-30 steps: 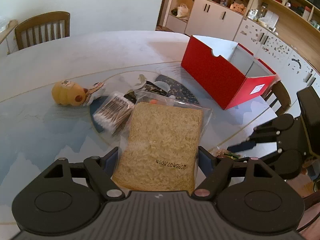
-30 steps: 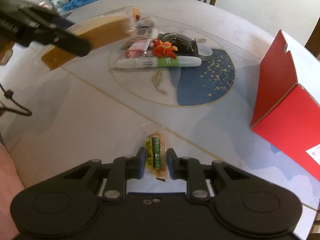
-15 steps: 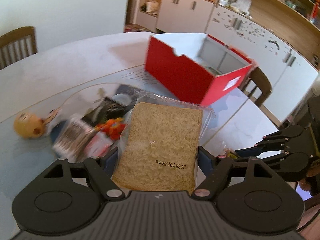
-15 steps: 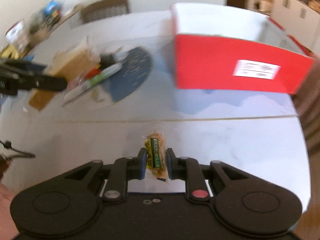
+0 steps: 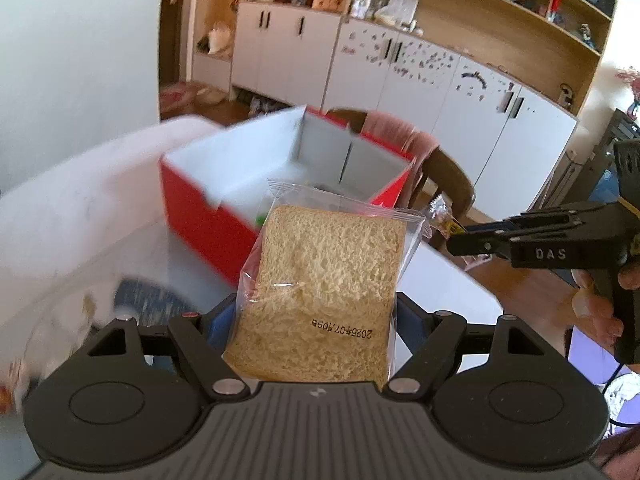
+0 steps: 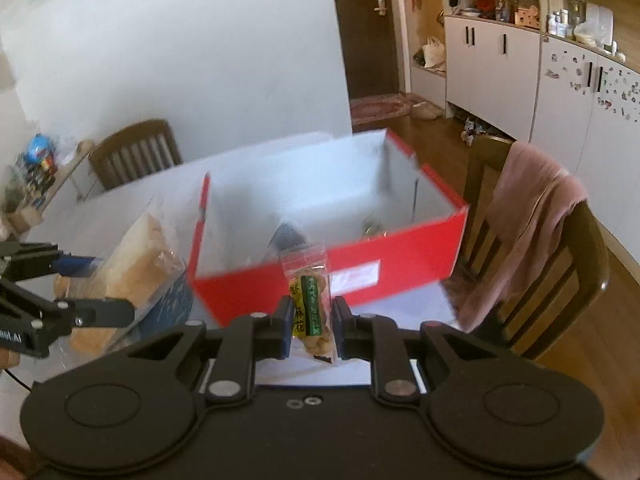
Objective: Organize objects
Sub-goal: 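Carry the bread bag and snack packet into the red box with both tools, then open both tools to release the bread and snack into the box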
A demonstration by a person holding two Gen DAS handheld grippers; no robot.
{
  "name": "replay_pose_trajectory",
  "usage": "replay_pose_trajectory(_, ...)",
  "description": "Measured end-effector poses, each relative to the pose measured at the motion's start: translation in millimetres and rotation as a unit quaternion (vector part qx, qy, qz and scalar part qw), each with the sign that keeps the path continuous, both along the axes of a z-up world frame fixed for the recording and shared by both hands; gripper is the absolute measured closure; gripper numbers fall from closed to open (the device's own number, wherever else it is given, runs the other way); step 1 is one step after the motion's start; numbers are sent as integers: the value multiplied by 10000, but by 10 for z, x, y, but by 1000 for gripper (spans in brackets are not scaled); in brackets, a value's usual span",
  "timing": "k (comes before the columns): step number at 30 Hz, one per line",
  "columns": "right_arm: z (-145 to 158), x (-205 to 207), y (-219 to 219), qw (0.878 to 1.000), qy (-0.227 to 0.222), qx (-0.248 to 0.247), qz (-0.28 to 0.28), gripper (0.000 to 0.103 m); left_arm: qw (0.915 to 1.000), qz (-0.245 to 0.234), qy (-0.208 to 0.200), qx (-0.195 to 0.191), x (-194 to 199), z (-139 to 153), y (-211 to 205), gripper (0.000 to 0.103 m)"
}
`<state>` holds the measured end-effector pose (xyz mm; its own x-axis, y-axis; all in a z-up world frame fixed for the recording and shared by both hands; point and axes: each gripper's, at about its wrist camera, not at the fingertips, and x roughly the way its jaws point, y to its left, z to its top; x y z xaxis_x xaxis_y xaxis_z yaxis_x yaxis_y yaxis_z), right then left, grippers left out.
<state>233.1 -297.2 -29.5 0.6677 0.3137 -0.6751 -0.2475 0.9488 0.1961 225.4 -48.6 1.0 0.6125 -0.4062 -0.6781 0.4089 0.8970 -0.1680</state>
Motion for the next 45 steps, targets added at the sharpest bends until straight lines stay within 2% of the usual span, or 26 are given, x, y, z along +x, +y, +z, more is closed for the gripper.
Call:
replay_pose_trajectory(8,30,587,-66,9997,-13,57,238,84,9991,118,-325,243,475,136,-312,23)
replay_pose_trajectory(12,-21,887,-11,9993,95,46,363,84,9986,328,-237,355,761,134,-430,23)
replay_pose_trajectory(18,-214,1305,49,9978,460,-40,480,84,9949,565,-159,823,1272,50,-580,23)
replay_pose_trajectory(24,-480,1482,133,9935,743,-437,743,84,9904,680,199,1187,1680,-169,-701,23)
replay_pose_trajectory(30,-659,1589,278,9847,998,-759,1208,84,9865,728,582,1346,1979,-386,-802,23)
replay_pose_trajectory(35,-808,1653,385,9764,1171,-1064,1467,84,9806,735,793,1635,2142,-542,-888,23)
replay_pose_trajectory(45,-935,1706,413,9713,1307,-1158,1617,83,9747,840,1219,1678,2353,-737,-929,23)
